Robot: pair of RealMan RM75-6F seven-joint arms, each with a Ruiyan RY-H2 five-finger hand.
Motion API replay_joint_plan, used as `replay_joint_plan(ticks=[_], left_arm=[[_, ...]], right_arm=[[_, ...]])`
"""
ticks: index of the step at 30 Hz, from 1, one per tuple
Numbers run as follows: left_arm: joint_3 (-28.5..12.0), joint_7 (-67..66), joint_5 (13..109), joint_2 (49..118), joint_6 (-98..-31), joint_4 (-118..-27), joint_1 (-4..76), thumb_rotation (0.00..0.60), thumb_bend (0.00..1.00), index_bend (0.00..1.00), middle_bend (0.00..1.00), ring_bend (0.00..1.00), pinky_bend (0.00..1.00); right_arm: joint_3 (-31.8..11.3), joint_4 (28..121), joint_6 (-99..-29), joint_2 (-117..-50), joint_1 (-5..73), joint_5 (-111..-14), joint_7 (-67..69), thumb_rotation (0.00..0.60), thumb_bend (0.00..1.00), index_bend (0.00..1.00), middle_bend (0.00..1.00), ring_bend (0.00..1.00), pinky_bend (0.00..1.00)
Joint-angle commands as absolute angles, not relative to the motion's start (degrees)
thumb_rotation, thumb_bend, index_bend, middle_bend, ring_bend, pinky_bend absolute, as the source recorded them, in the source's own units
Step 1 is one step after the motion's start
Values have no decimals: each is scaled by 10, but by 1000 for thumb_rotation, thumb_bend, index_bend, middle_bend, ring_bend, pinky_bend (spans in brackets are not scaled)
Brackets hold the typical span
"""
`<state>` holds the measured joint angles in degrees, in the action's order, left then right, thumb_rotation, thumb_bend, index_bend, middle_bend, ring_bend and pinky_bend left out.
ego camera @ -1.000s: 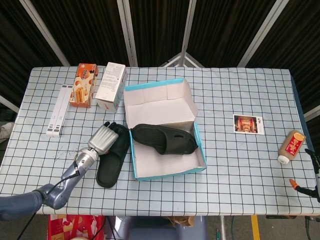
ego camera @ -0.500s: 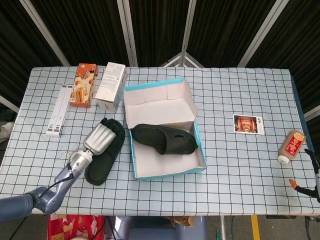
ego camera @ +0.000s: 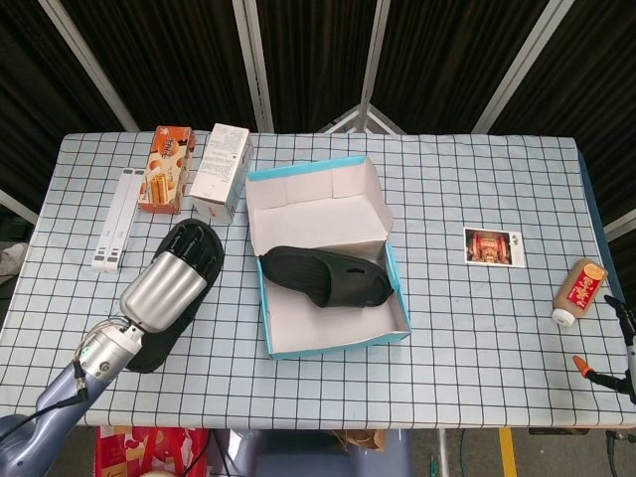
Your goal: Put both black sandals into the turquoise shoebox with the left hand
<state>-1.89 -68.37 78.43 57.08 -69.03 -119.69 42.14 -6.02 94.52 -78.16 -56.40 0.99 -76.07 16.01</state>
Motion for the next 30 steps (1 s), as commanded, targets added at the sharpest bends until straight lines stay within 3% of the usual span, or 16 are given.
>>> replay_joint_plan(ticks=[1,6,10,21,30], left_arm=[[-68,-737,864,567,-682,-1203,474,600,509,486,468,170,251],[-116,-729,872,635,-602,-1134,557,600,478,477,468,170,251],[-132,-712,880,704,-541,-1060,618,600,468,478,468,170,251],[-105,-637,974,825,-462,-909,717,600,467,484,476,170,268],[-81,-541,1081,846,-468,-856,777,600,467,487,486,171,270]], right_arm=[[-59,945,-786,-563,7,-764,165,600,234,129,165,201,227],[-60,938,-790,-562,4,-762,175,600,233,132,165,201,227],[-60,935,-790,-561,2,-762,181,600,234,136,165,201,227],[-60,935,-784,-561,4,-757,176,600,233,136,165,201,227],[-62,935,-779,-560,5,-749,179,600,234,139,165,201,227]])
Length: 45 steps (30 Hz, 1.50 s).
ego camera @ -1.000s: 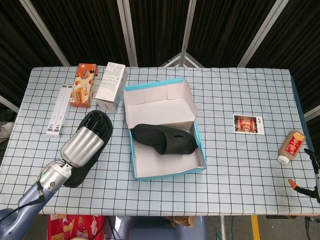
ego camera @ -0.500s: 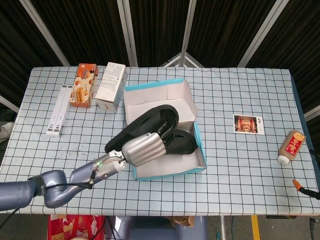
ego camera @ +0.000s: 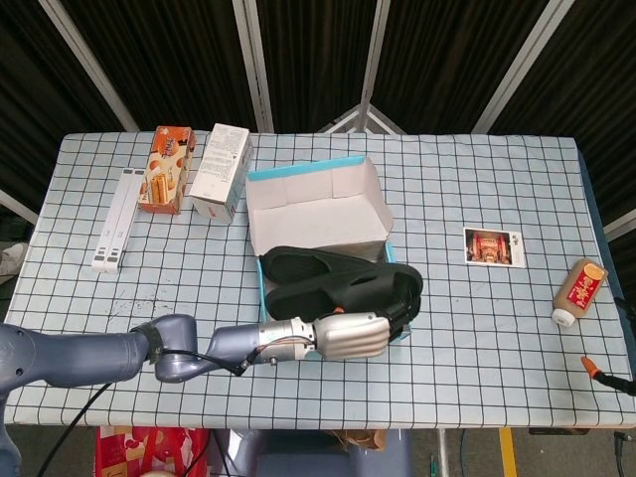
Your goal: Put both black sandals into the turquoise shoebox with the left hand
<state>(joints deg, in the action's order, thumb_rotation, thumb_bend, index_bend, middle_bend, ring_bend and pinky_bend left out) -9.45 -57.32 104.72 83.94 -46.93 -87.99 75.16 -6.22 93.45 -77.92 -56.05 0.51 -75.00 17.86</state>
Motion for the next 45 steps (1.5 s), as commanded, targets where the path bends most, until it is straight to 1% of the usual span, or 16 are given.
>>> replay_joint_plan(ticks=[1,11,23,35,45], left_arm=[[-79,-538,1086,845,-464,-853,780,600,467,488,486,172,270],[-56,-519,1118,866,-430,-810,807,600,468,491,496,172,278],[-25,-487,1144,898,-449,-749,803,600,467,493,493,173,278],[-7,-464,1164,906,-464,-728,802,600,468,492,493,173,278],[16,-436,1177,921,-460,-708,804,600,467,492,494,174,278]], right_arm=[[-62,935,-779,-560,5,-749,180,600,234,139,165,201,228],[-63,936,-776,-558,4,-747,183,600,233,139,165,201,227],[-64,934,-770,-558,6,-741,182,600,234,139,165,201,227],[-65,936,-774,-558,3,-742,184,600,233,139,165,201,227],[-66,935,-774,-557,3,-740,186,600,233,139,165,201,227]])
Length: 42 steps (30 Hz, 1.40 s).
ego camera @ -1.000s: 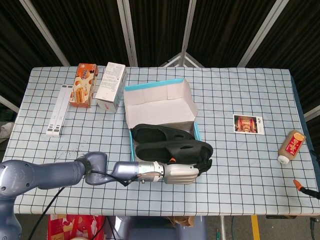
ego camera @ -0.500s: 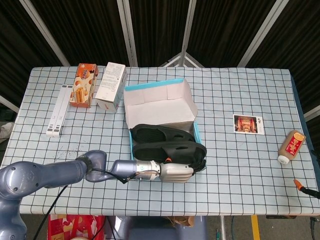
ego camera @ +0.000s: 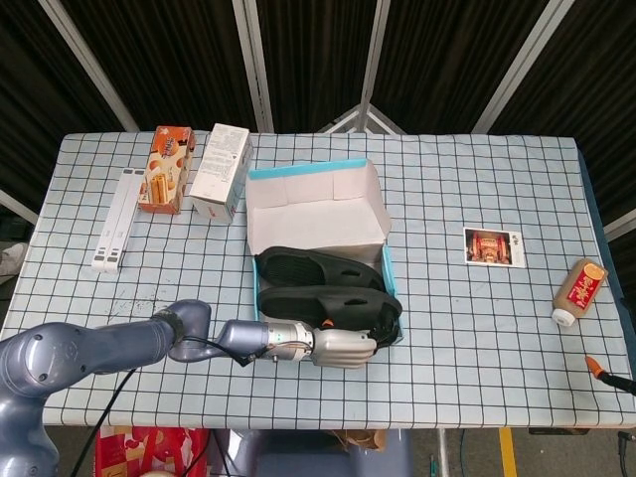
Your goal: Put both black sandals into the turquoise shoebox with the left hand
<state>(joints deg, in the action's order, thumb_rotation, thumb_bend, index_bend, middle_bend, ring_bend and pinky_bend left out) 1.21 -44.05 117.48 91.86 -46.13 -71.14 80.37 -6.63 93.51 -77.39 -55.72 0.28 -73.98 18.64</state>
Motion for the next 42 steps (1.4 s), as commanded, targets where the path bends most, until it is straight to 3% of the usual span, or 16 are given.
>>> replay_joint_plan(ticks=[1,26,30,33,36,42], left_arm=[[18,-434,1179,924,-462,-705,805,600,467,492,494,174,278],[31,-324,1130,1008,-528,-609,741,600,456,452,494,181,327],[18,-318,1124,1007,-549,-612,737,600,387,397,476,181,325],[9,-330,1123,1000,-557,-619,736,600,318,283,395,173,311],[7,-344,1119,989,-548,-632,736,600,242,112,188,116,285],[3,-366,1103,971,-517,-658,734,600,122,20,63,43,253]], right_arm=[[-66,935,-773,-557,3,-740,186,600,234,139,165,201,227],[-66,935,-770,-558,4,-739,182,600,233,139,165,201,228],[-66,936,-768,-558,5,-739,180,600,234,139,165,201,227],[-66,936,-766,-558,6,-738,180,600,233,139,165,201,227],[-66,937,-768,-558,5,-739,180,600,233,139,165,201,227],[-66,937,-768,-557,5,-739,182,600,233,139,165,201,227]])
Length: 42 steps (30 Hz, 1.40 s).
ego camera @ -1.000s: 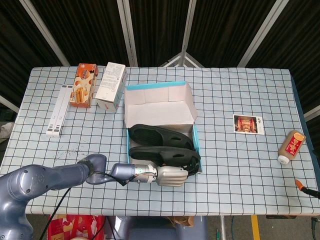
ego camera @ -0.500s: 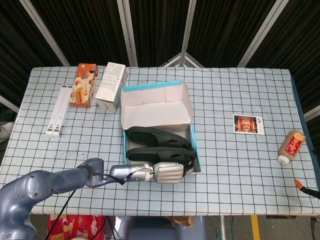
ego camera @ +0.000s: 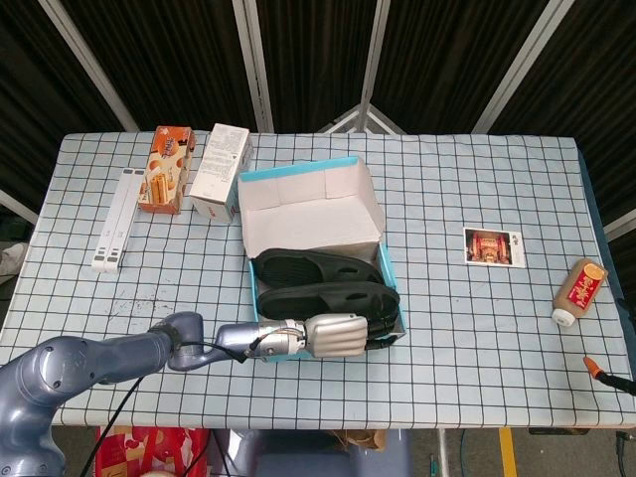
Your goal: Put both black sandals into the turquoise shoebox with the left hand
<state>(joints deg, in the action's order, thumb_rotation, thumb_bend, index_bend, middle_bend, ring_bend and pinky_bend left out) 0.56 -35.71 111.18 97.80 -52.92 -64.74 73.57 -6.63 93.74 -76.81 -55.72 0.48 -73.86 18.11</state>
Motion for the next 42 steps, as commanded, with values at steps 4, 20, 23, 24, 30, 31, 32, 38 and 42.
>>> replay_joint_plan(ticks=[4,20,23,24,30,31,32,38,42], left_arm=[[1,-370,1093,963,-501,-676,733,600,113,0,42,41,252],[-29,-395,1055,871,-534,-818,691,600,114,0,43,41,252],[-27,-399,1041,844,-538,-861,673,600,113,0,43,41,252],[-26,-397,1038,837,-540,-873,668,600,113,0,43,41,253],[-29,-327,997,805,-586,-952,621,600,116,12,67,61,272],[-32,-314,989,807,-595,-957,613,600,121,26,82,78,282],[-37,-297,976,811,-608,-963,604,600,130,49,106,106,299],[-80,-253,826,842,-651,-985,539,600,208,253,262,154,317],[-87,-274,758,851,-637,-978,525,600,218,257,287,187,315]], right_arm=[[-66,937,-766,-557,5,-739,183,600,233,139,165,201,227],[-65,938,-759,-558,10,-739,179,600,232,157,165,201,227],[-65,938,-759,-558,10,-737,177,600,233,157,165,201,227],[-65,939,-759,-558,10,-737,177,600,233,157,165,201,227],[-66,941,-755,-558,11,-729,170,600,233,157,165,201,227],[-66,942,-754,-558,11,-729,170,600,233,157,165,201,227],[-66,942,-754,-558,11,-728,169,600,233,157,165,201,228],[-65,945,-759,-557,9,-732,169,600,234,157,165,201,227],[-65,945,-758,-556,9,-731,169,600,233,157,166,201,227]])
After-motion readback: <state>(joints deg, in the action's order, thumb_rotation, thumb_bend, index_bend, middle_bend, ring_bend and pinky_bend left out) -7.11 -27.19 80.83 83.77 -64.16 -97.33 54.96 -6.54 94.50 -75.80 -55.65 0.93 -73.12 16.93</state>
